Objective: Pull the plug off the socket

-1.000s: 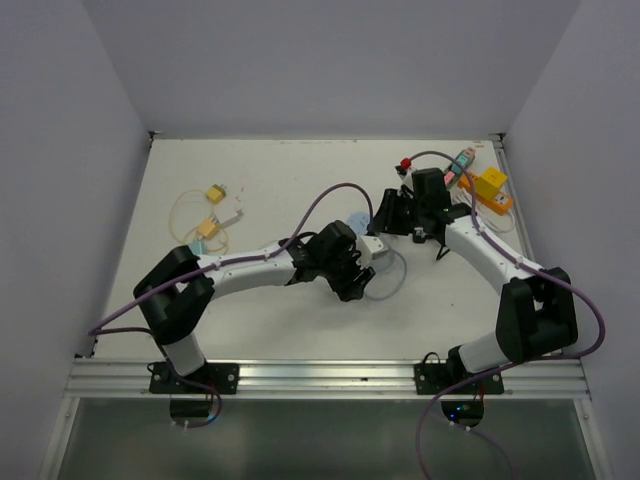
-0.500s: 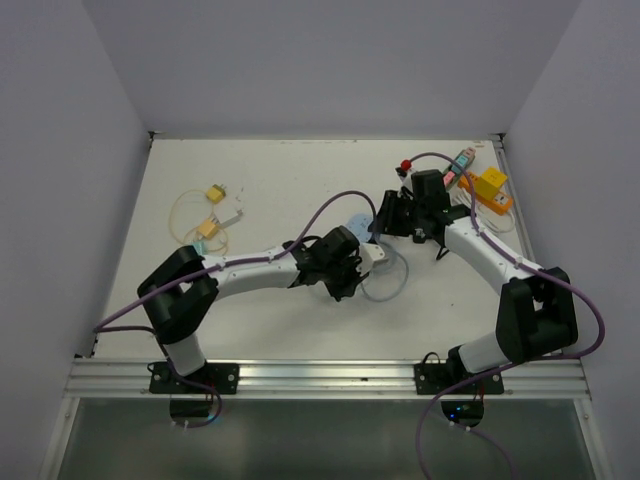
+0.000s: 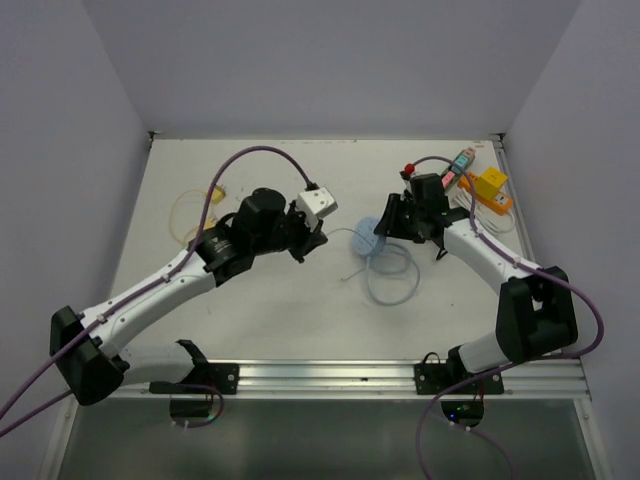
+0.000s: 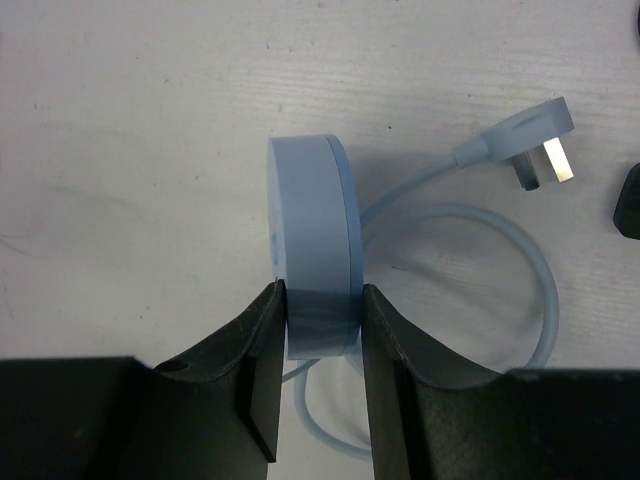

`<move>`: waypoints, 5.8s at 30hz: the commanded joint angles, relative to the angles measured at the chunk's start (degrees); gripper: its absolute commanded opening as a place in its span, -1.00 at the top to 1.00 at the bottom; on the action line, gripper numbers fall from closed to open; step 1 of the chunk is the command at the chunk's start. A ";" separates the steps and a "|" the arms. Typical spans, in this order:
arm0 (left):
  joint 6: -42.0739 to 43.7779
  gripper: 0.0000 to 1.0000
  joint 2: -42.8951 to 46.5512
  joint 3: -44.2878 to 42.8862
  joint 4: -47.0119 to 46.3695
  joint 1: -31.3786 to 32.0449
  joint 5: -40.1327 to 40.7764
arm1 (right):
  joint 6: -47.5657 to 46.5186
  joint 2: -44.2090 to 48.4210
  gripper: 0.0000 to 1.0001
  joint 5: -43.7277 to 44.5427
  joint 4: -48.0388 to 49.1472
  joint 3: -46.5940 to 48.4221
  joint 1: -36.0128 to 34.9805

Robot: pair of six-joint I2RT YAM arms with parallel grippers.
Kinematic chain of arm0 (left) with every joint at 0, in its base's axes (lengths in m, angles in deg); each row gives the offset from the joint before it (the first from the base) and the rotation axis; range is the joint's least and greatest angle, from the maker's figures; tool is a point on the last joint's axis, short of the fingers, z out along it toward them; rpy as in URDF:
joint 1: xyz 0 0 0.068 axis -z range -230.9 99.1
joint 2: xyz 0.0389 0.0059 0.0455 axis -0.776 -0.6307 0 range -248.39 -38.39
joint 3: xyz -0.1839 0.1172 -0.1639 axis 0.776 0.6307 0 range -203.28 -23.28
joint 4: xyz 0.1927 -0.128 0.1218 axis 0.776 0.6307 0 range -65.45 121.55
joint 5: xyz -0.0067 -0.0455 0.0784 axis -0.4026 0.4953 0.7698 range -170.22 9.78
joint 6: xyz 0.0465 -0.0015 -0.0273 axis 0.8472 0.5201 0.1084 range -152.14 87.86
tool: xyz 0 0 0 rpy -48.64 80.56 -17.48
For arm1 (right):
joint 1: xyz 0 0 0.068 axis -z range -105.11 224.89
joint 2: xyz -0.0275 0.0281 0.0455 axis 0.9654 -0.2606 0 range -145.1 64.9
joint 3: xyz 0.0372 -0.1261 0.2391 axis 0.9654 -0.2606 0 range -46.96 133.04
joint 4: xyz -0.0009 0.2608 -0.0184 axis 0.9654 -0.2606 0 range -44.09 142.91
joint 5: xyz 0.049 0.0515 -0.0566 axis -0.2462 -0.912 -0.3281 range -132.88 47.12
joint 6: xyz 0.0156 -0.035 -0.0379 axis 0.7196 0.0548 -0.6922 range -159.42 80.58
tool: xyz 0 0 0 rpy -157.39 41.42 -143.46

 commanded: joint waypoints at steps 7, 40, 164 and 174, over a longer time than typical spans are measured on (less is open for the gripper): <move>-4.92 1.00 13.65 7.88 -0.60 -7.09 4.85 | 1.90 -4.10 1.00 4.76 1.10 3.67 0.09; -27.78 0.90 2.79 16.33 -2.89 -35.13 34.03 | 6.65 -18.52 1.00 -6.48 4.44 12.73 2.91; -17.94 -0.89 12.27 22.84 -6.41 -44.02 20.75 | -0.56 -21.86 -0.65 28.23 -8.39 26.18 8.35; -17.94 -0.89 12.71 22.84 -6.33 -44.01 20.23 | -4.16 -29.50 -0.58 22.44 -6.99 23.72 10.29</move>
